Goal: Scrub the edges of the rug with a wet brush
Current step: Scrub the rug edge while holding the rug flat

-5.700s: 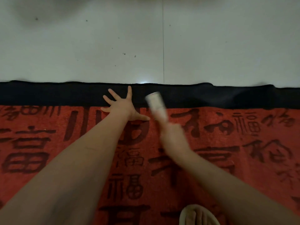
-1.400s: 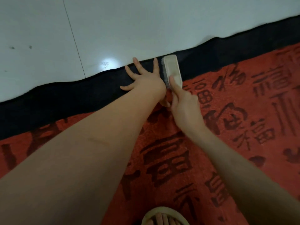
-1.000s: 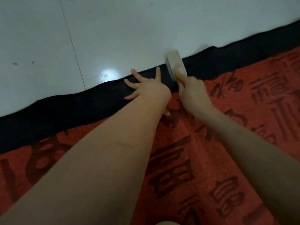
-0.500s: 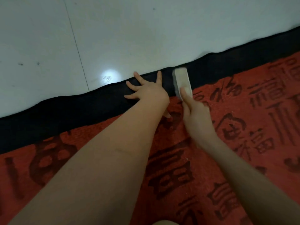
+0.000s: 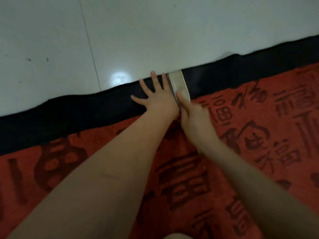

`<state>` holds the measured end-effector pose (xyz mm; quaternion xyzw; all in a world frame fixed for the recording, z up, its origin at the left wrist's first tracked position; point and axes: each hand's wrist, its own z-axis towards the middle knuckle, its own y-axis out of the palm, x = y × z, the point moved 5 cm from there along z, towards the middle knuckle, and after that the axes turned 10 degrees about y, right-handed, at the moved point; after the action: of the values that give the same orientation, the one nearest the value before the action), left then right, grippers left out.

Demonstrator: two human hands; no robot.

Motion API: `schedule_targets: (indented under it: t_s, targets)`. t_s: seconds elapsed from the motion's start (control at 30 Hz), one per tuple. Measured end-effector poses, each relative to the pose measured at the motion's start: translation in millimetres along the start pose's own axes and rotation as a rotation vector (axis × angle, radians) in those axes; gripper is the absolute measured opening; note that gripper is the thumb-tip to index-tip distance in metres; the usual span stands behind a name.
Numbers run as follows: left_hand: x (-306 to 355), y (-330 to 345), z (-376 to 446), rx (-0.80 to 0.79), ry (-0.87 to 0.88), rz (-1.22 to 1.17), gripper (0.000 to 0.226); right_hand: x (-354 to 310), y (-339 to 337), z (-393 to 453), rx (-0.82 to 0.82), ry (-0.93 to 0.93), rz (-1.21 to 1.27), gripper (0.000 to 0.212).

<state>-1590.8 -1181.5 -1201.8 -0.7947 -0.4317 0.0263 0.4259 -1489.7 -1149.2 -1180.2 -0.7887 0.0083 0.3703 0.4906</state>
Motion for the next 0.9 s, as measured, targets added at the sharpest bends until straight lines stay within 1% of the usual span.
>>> schedule_targets:
  t_s: [0.03,0.1,0.13,0.2,0.27,0.3,0.4,0.47,0.53,0.6,0.63,0.7,0.77,0.8,0.83,0.87,0.9]
  targets:
    - [-1.1,0.1,-0.3,0.008,0.005,-0.01,0.114,-7.1,2.6,26.1,-0.002,-0.003,-0.051,0.044]
    - [-9.2,1.6,-5.3,0.032,0.012,-0.009,0.114,-23.1,6.9,49.9,-0.035,0.016,-0.051,0.043]
    - [-11.5,2.3,-5.7,0.035,0.033,-0.007,0.11,-20.3,13.8,45.0,-0.036,0.034,-0.031,0.044]
    - [-20.1,-0.2,-7.5,0.035,0.09,-0.024,0.104,-14.9,15.9,0.4,-0.031,0.025,0.007,0.046]
    - [-25.9,-5.0,-9.4,0.023,0.127,-0.001,0.112,-9.5,11.5,-40.9,-0.057,-0.016,0.062,0.048]
    - [-26.7,-7.0,-9.8,0.022,0.127,0.011,0.114,-9.0,10.8,-39.7,-0.066,-0.018,0.052,0.048]
    - [-30.6,-9.2,-10.5,0.073,0.104,0.022,0.105,-23.1,21.2,15.7,-0.044,-0.031,-0.013,0.046]
    - [-36.8,-10.1,-14.1,0.094,0.105,0.023,0.106,-32.5,26.7,27.2,-0.047,-0.017,0.009,0.045]
    - [-43.1,-8.1,-21.9,0.097,0.129,0.045,0.108,-24.7,29.7,-9.2,-0.055,-0.016,0.022,0.048]
    - [-47.9,-7.8,-26.1,0.112,0.138,0.069,0.114,-18.3,21.1,-54.9,-0.123,-0.047,0.046,0.051]
    - [-48.2,-8.1,-27.6,0.12,0.132,0.064,0.115,-20.1,18.6,-52.3,-0.128,-0.045,0.039,0.05]
    - [-49.2,-9.8,-29.1,0.138,0.095,0.067,0.118,-33.4,26.5,-6.5,-0.102,-0.048,-0.018,0.048]
    - [-48.0,-11.6,-30.9,0.109,0.106,0.095,0.127,-55.4,32.7,35.5,-0.133,-0.031,-0.019,0.046]
    - [-50.7,-11.9,-35.3,0.111,0.096,0.095,0.126,-64.1,37.1,38.3,-0.146,-0.031,0.006,0.046]
    - [-49.7,-8.8,-35.9,0.125,0.098,0.101,0.117,-58.4,40.7,28.6,-0.15,-0.021,0.02,0.046]
    - [-51.4,-10.2,-35.6,0.156,0.095,0.11,0.107,-51.6,39.6,9.2,-0.144,-0.026,0.041,0.047]
    - [-51.9,-9.8,-36.0,0.168,0.091,0.111,0.105,-40.8,33.4,-18.4,-0.151,-0.031,0.056,0.047]
